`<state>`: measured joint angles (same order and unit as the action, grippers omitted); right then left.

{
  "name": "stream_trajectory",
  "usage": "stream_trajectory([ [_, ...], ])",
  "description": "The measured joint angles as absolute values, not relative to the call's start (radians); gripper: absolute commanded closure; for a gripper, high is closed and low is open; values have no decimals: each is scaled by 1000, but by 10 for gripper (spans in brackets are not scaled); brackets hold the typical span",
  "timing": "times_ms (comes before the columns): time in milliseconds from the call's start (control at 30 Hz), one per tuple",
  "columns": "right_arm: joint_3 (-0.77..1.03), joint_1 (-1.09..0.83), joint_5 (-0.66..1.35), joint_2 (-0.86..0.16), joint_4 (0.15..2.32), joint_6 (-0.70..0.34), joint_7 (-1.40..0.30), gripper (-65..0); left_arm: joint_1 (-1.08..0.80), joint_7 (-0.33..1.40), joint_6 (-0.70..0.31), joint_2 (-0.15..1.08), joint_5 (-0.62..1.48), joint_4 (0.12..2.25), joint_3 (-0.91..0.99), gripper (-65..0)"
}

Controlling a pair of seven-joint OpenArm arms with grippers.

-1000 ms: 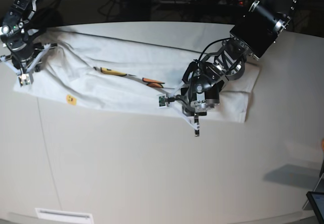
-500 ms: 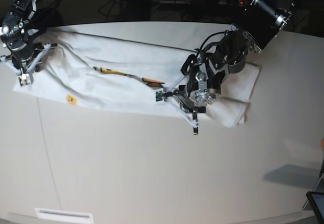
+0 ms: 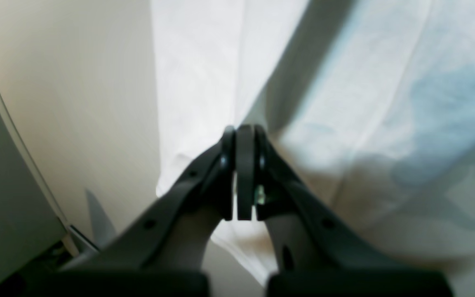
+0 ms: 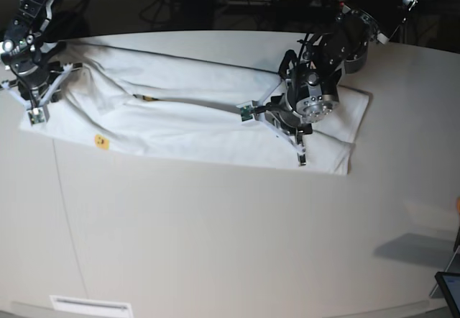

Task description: Fold the T-shirt properly

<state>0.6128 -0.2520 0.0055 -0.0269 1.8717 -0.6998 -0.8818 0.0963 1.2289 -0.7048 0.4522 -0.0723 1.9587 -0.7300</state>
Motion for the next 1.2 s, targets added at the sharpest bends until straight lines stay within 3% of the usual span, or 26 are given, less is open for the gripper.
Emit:
stream_trajectory([
  [833, 613, -255, 4, -25, 1872, -699, -885, -99, -67, 1231, -705, 469, -77, 1997, -715, 0],
  [933, 613, -255, 4, -25, 1872, -699, -885, -102, -67, 1231, -705, 460, -68, 2003, -691, -77],
  [1067, 613, -255, 4, -25, 1872, -699, -885, -103, -64, 1230, -705, 407, -72, 2020, -556, -270],
  [1200, 613, -255, 4, -25, 1872, -699, -885, -103, -64, 1234, -705, 373, -75, 2021, -491, -302],
])
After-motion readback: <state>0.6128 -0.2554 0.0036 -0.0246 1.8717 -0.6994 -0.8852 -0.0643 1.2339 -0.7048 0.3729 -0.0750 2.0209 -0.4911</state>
